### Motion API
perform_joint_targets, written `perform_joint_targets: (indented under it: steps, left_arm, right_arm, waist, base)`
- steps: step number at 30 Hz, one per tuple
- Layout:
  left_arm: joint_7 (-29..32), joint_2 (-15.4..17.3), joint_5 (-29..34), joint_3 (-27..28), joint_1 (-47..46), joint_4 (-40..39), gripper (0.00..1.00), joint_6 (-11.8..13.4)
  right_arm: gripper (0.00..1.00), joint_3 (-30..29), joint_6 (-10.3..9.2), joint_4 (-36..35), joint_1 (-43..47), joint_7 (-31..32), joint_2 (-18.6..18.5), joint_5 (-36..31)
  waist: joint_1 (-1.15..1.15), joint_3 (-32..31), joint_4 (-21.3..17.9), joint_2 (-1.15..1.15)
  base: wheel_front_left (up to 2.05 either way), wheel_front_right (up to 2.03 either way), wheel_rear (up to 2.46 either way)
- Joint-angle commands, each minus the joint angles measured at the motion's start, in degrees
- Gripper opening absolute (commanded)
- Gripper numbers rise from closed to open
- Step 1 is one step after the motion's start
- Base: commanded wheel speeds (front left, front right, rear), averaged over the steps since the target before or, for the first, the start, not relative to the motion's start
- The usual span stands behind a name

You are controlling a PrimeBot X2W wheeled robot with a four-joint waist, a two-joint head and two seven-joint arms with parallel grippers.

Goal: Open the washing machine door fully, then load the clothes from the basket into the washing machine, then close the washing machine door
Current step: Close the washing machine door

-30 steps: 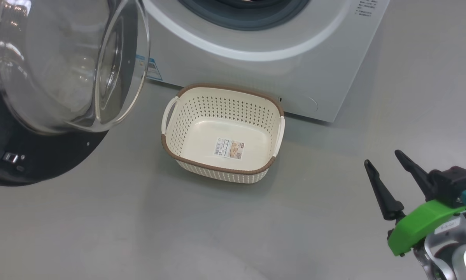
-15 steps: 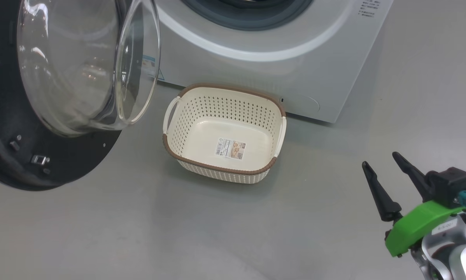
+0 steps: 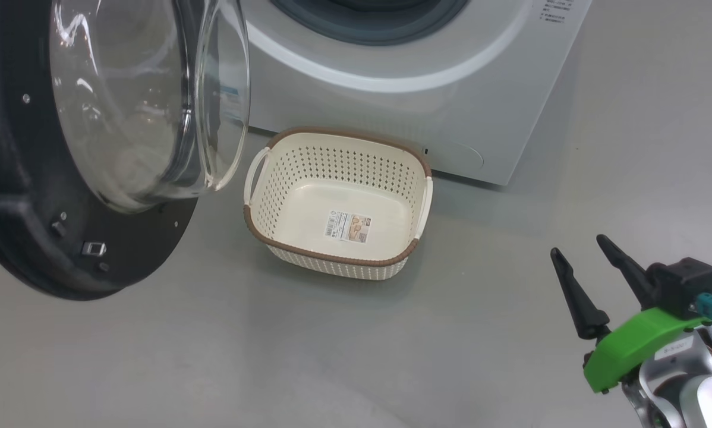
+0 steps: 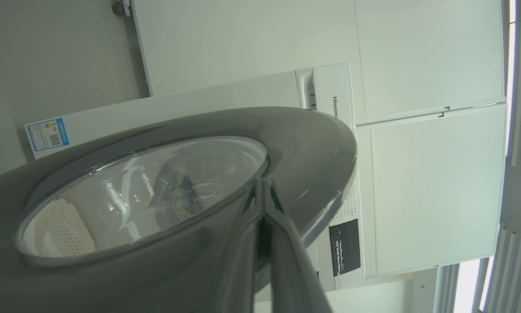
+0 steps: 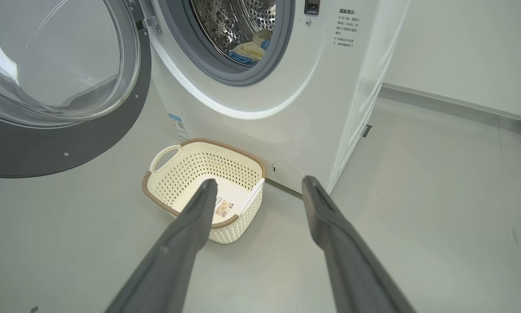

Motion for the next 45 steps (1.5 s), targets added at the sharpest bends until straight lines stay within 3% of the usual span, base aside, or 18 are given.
perform_joint_targets:
  steps: [1,11,19,45]
  left_arm:
    - [1.0,1.8,0.6,0.9,-0.2,-2.1,0.0,-0.4]
    - [3.4,-0.7,1.6,-0.3,0.1,-3.6,0.0,-0.4]
    - [1.5,-3.4,4.1,-2.4,-0.5,-4.3,0.0,-0.4]
    - [2.3,-8.2,3.5,-9.0,1.0,-9.1,0.0,-0.4]
  right_arm:
    - [1.0,0.7,0.57,-1.7,-2.5,-0.8,-0.4,0.0]
    - [1.0,1.0,0.57,-0.3,-2.3,-2.0,0.9,0.0]
    - [1.0,0.9,0.57,0.9,-2.2,-3.3,2.0,0.2]
    - [1.0,0.6,0.57,4.4,-3.6,-6.7,4.7,0.4]
  waist:
    - [0.0,-0.1,0.0,0.0]
    - [0.0,-0.8,-0.2,0.0]
    - [0.0,-1.4,-0.6,0.0]
    - [0.0,-1.5,-6.8,0.0]
  base:
    - [0.0,0.0,0.0]
    - [0.0,0.0,0.0]
    - [0.0,0.0,0.0]
    - [0.0,0.0,0.0]
